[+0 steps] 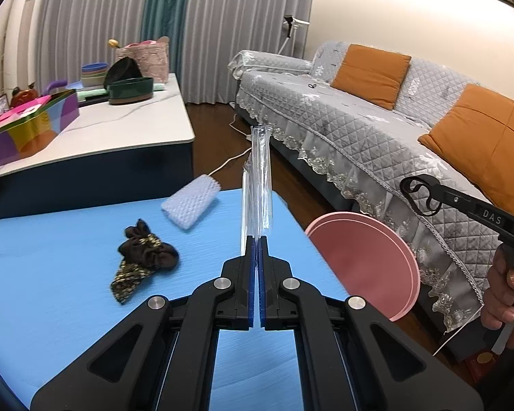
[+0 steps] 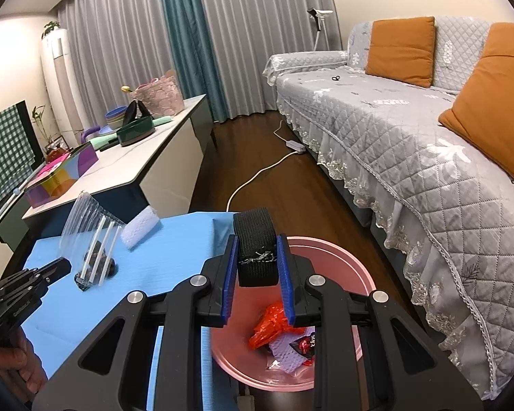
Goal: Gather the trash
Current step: 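Carry the straw packet with the left tool while the right tool carries the black band to the bin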
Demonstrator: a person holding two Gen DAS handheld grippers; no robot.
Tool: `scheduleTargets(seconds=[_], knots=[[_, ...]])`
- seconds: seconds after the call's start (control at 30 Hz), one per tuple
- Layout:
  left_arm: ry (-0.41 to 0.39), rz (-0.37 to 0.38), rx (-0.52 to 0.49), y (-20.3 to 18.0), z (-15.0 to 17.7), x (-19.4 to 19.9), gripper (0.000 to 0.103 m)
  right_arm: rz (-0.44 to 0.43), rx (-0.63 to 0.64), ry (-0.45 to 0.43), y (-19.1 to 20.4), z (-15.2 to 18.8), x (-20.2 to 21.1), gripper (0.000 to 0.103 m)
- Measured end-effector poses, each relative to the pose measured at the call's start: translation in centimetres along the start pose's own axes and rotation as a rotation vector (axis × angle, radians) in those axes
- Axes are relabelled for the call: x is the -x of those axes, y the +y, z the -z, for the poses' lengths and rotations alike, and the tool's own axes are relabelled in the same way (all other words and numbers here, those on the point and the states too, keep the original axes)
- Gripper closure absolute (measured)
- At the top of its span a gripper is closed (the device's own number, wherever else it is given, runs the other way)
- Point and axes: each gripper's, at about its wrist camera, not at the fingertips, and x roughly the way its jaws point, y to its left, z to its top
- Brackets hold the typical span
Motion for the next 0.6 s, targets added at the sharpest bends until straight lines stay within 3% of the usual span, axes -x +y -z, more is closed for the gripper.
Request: scheduleTargets(seconds=[0.6], knots=[[0.010, 0.114, -0.090, -6.9, -1.8, -4.2, 0.101, 0.057, -0.012, 0.031, -3.3, 0.5, -2.6, 0.080]])
